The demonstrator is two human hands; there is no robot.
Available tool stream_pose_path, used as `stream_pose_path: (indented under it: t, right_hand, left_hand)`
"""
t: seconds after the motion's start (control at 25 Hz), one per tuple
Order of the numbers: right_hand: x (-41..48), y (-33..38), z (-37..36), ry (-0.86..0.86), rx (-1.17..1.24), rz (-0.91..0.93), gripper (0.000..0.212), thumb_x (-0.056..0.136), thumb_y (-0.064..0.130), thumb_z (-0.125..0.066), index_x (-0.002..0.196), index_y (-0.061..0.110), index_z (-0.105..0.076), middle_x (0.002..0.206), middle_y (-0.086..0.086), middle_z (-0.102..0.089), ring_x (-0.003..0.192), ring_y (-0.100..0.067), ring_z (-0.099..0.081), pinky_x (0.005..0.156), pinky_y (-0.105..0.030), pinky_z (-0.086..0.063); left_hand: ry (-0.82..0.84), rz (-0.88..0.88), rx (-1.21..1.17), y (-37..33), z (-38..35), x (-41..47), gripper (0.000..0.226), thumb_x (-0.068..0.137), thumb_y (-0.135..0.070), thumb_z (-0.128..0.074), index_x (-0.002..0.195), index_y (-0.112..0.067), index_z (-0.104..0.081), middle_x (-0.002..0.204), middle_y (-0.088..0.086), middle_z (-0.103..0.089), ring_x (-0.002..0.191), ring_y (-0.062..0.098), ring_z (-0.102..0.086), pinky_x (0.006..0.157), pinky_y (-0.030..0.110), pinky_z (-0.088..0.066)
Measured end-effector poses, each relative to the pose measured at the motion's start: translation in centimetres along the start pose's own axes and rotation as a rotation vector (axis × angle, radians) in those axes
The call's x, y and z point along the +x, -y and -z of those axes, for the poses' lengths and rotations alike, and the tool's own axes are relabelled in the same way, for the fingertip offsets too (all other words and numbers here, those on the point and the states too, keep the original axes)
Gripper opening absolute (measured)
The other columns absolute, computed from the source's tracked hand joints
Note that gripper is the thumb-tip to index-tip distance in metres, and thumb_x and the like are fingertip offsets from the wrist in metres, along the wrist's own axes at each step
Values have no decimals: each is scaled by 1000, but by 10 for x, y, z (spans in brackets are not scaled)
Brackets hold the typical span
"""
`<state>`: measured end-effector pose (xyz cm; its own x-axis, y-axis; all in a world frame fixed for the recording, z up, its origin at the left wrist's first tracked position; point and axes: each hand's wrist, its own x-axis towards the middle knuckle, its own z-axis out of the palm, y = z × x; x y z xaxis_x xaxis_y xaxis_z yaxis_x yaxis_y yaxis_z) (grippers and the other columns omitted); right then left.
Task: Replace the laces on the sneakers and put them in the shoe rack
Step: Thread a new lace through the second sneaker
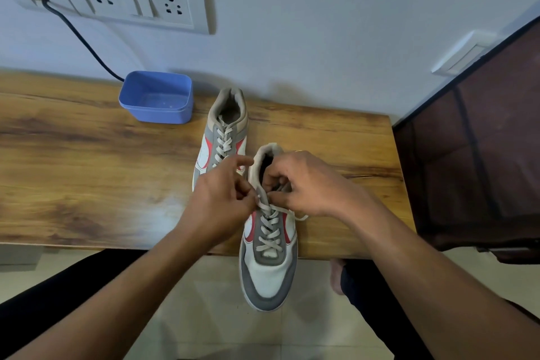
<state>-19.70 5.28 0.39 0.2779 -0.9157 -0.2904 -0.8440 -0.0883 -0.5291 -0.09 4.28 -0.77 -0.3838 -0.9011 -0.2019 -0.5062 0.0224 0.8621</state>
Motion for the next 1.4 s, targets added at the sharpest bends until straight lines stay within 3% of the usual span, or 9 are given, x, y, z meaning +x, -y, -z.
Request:
stream_pose_path:
  t: [0.08, 0.16, 0.4, 0.6, 0.76, 0.96, 1.16, 1.28, 1.4]
  right_hand:
    - [-1, 0, -1, 9, 1, 43, 7, 90, 24, -74, 88, 22, -67, 93, 8, -64, 87, -10, -61, 77, -37, -53]
    - [-3, 1, 0, 28, 44, 36, 3, 92, 16, -68, 90, 16, -66, 95, 5, -62, 87, -7, -56, 74, -23, -44]
    - [-1, 0, -1, 0, 196, -48, 26, 98, 13, -53, 74, 3, -55, 79, 2, -51, 68, -6, -44, 59, -22, -32]
    - [-2, 5, -4, -42, 230, -81, 14, 97, 18, -64, 85, 14, -68, 87, -1, -67, 74, -11, -61, 58, -17, -40]
    - [-2, 2, -4, -116, 298, -65, 10, 88, 13, -79, 88, 21, -74, 84, 10, -73, 75, 0, -69, 66, -15, -52]
    - [0, 0, -3, -96, 225, -60, 12, 83, 18, -88, 87, 23, -78, 85, 12, -74, 78, 0, -70, 70, -18, -57]
    - [-1, 2, -5, -39, 232, -48, 13, 90, 10, -75, 81, 19, -73, 83, 8, -70, 76, -5, -63, 64, -15, -46]
    - [1, 3, -9, -55, 275, -73, 17, 92, 5, -63, 76, 6, -67, 80, -2, -65, 72, -14, -57, 59, -21, -38]
    - [1, 6, -8, -58, 308, -97, 27, 96, 12, -55, 70, 7, -58, 74, 0, -57, 64, -9, -48, 56, -21, -34]
  left_hand:
    - [111, 327, -394, -3, 5, 4, 55, 87, 14, -67, 135, -10, -53, 78, 12, -74, 73, 27, -72, 67, 36, -59]
    - [131, 389, -522, -1, 7, 4, 56, 89, 14, -66, 138, -8, -50, 78, 17, -72, 70, 25, -70, 59, 27, -57]
    - [76, 242, -318, 0, 2, -1, 52, 88, 4, -73, 132, -18, -55, 80, 11, -76, 79, 26, -74, 77, 41, -61]
    - [5, -171, 164, 8, 8, 2, 24, 93, -12, -70, 106, -32, -70, 74, -7, -70, 75, 10, -67, 71, 36, -56]
    - [-7, -120, 47, 7, 9, 0, 23, 84, -18, -82, 102, -28, -73, 74, -12, -73, 77, 6, -70, 73, 36, -60]
    - [-38, -81, 68, 11, 3, -2, 53, 85, -11, -78, 131, -30, -60, 77, -11, -74, 75, 6, -69, 73, 32, -58]
    - [71, 203, -443, 8, 4, 4, 57, 90, 9, -67, 137, -21, -55, 82, 12, -71, 73, 23, -64, 65, 29, -57]
    - [72, 236, -440, 8, 0, 4, 51, 92, 7, -67, 136, -17, -57, 87, 22, -72, 72, 25, -68, 67, 29, -60]
    - [18, 134, -302, 12, -4, 1, 48, 92, -1, -70, 134, -21, -59, 82, 10, -74, 76, 23, -72, 74, 34, -63]
